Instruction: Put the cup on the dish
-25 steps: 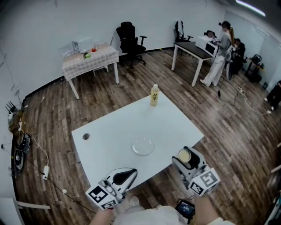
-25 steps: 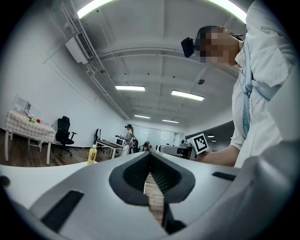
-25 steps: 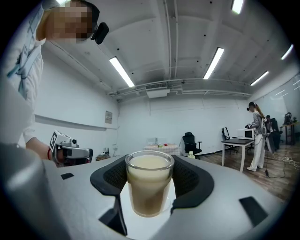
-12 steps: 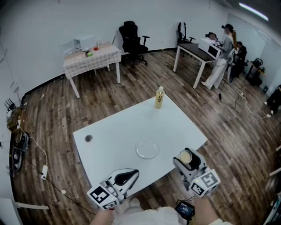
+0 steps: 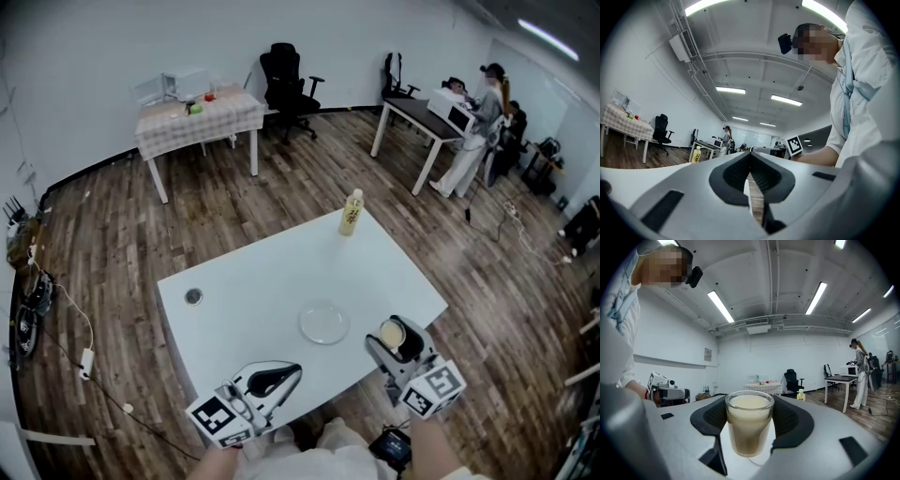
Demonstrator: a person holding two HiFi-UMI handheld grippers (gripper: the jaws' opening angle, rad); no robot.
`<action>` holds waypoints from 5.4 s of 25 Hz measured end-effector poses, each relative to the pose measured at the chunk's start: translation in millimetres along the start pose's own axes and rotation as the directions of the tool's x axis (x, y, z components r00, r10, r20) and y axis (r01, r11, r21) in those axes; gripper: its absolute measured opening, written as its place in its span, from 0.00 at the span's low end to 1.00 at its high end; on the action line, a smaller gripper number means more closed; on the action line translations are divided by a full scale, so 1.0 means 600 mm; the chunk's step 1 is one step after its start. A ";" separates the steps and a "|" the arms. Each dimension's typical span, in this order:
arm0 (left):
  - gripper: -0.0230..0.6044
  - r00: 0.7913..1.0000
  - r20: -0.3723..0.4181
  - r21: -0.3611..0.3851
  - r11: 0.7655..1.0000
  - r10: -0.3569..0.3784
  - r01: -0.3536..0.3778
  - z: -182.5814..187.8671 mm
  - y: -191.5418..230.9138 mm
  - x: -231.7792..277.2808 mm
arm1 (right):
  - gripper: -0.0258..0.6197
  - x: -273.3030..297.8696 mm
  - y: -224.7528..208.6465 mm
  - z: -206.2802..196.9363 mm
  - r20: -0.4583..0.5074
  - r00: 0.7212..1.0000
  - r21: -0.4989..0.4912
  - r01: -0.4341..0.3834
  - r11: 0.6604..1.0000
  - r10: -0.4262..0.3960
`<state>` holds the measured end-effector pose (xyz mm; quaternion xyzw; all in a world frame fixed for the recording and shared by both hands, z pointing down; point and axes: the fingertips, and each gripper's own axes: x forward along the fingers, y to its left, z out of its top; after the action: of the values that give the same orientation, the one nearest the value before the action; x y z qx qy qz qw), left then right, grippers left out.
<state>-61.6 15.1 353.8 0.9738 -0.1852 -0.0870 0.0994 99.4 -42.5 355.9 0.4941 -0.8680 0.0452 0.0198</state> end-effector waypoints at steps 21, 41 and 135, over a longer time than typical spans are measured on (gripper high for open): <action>0.04 0.998 -0.017 -0.026 0.998 0.058 -0.058 -0.032 0.092 0.080 | 0.48 0.181 -0.044 -0.129 -0.064 0.973 0.075 -0.218 0.973 0.223; 0.04 0.997 -0.062 -0.084 0.996 -0.035 0.029 -0.104 0.107 0.136 | 0.48 0.271 -0.074 -0.294 -0.149 0.964 0.103 -0.205 0.973 0.219; 0.04 0.985 -0.148 -0.092 0.992 -0.094 0.081 -0.147 0.085 0.151 | 0.48 0.197 -0.041 -0.313 -0.203 0.952 -0.075 -0.247 0.966 0.227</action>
<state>22.1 -51.6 438.4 0.9796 -0.1301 -0.0247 0.1508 58.5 -137.9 553.9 0.3780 -0.9162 0.0515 0.1231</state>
